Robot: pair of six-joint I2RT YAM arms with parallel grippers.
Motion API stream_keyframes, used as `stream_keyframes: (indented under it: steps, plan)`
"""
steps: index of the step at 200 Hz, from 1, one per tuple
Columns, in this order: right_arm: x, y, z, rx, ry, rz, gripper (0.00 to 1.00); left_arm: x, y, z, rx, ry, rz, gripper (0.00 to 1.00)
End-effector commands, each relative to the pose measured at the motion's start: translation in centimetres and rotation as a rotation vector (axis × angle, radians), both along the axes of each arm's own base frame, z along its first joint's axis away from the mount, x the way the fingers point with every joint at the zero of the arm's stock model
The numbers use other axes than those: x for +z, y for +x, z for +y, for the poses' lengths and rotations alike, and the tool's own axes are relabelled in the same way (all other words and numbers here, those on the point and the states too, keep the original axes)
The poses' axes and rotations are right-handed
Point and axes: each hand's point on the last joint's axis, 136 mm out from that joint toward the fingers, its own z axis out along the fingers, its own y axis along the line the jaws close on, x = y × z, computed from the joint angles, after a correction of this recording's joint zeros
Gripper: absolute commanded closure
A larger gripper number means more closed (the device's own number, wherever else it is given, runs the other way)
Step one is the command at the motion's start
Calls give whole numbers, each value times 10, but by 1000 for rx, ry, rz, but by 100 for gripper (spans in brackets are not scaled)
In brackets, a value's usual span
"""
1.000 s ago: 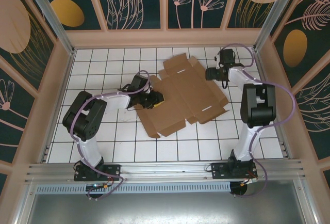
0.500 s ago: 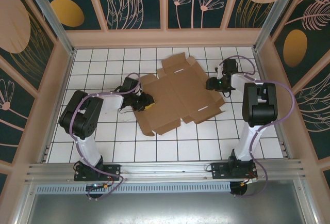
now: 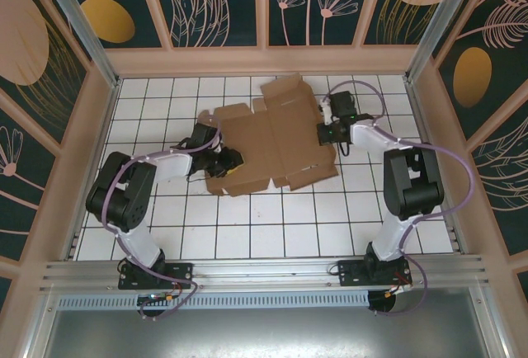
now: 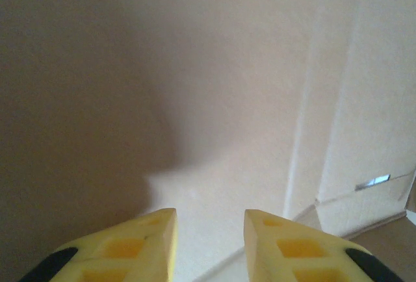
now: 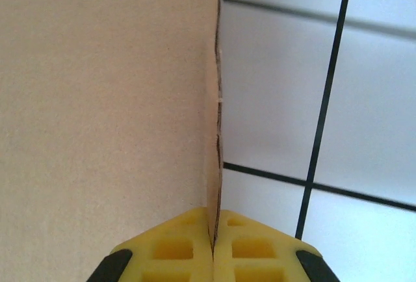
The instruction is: Fold the paper box
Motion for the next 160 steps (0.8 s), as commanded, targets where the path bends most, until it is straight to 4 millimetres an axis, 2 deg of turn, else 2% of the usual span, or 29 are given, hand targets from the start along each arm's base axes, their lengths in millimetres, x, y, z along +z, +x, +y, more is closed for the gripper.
stream_keyframes:
  steps: [1,7,35,42,51,85,118,129,132,160]
  plan:
    - [50,11,-3,29,-280,-218,100,55,16,-7,-33,-32,-132,61]
    - [59,11,2,66,-316,-252,100,76,25,-13,-40,-62,-178,59]
    - [94,1,37,285,-502,-451,100,130,45,-16,-25,-129,-274,52]
    - [104,1,39,306,-539,-485,100,141,51,-17,-20,-145,-289,51]
    - [112,-1,53,350,-570,-515,100,154,57,-21,-18,-178,-308,48]
    - [131,-1,78,414,-644,-565,100,195,74,-42,-13,-379,-350,41]
    - [145,-3,94,430,-653,-624,100,201,89,-49,9,-420,-340,38]
    - [147,-4,99,437,-652,-631,100,209,91,-49,16,-432,-353,36]
    - [146,-4,100,438,-653,-630,100,199,95,-50,22,-426,-332,36]
    - [146,-7,108,441,-658,-645,100,194,107,-54,47,-440,-309,35]
